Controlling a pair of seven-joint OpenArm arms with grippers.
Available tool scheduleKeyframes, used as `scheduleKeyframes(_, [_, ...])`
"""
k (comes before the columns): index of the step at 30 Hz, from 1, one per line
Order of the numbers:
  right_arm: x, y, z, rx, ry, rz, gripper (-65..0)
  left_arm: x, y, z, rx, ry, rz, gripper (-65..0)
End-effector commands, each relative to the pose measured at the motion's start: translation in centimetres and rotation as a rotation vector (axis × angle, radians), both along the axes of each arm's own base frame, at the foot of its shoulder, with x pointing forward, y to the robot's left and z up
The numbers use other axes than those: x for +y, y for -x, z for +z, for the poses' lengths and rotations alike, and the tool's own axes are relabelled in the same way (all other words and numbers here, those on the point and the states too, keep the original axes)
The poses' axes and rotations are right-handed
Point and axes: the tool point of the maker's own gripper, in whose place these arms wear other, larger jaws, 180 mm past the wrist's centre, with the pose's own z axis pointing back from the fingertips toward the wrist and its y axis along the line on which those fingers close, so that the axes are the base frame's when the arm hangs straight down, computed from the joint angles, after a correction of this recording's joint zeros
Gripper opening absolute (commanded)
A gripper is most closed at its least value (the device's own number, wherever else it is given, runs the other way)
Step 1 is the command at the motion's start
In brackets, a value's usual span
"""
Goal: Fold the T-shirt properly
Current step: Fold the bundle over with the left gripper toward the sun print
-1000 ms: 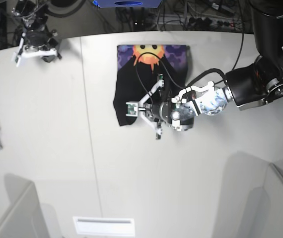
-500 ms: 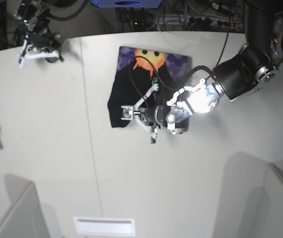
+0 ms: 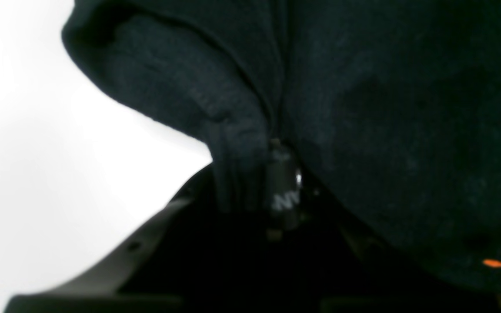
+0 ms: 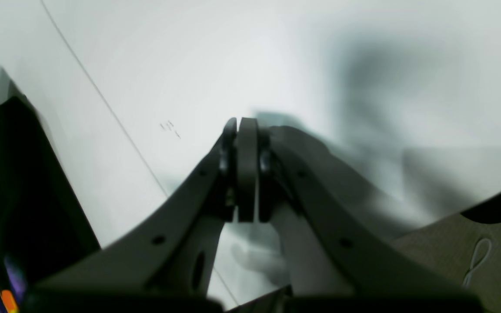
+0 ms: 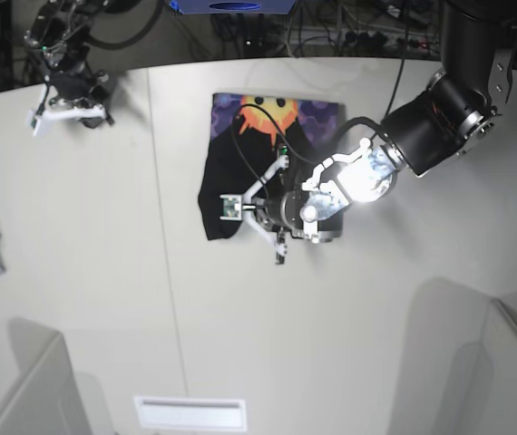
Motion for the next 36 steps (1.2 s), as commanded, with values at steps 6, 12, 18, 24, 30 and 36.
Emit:
scheduleKeyframes(6, [-0.8,-0.7,1.0,-0.035,0.029,0.008,-65.0,3.5,0.7,-2.1,0.005,-0.165,0.003,-65.0])
scheduleKeyframes(12, [-0.8,-0.7,1.0,-0.035,0.029,0.008,-65.0,3.5,1.0,-2.3,0.01,-0.169,0.003,-65.0])
scheduleKeyframes(18, [-0.8,-0.5,0.9,-0.031,0.029,0.008,-65.0,4.1,0.5,-2.0,-0.004,-0.209,0.011,-65.0])
scheduleKeyframes(24, [-0.5,-0.2,0.7,-0.014,0.017,0.021,-65.0,4.2,0.3,-1.9,-0.007,-0.211,0.013,-57.9])
scheduleKeyframes(30, [-0.2,-0.1,0.7,0.001,0.005,0.034,-65.0,4.3,0.2,-1.9,-0.009,-0.216,0.014,-42.1])
scheduleKeyframes(36, [-0.2,-0.1,0.7,0.001,0.005,0.034,-65.0,4.3,-0.7,-1.2,-0.029,-0.215,0.018,-21.7])
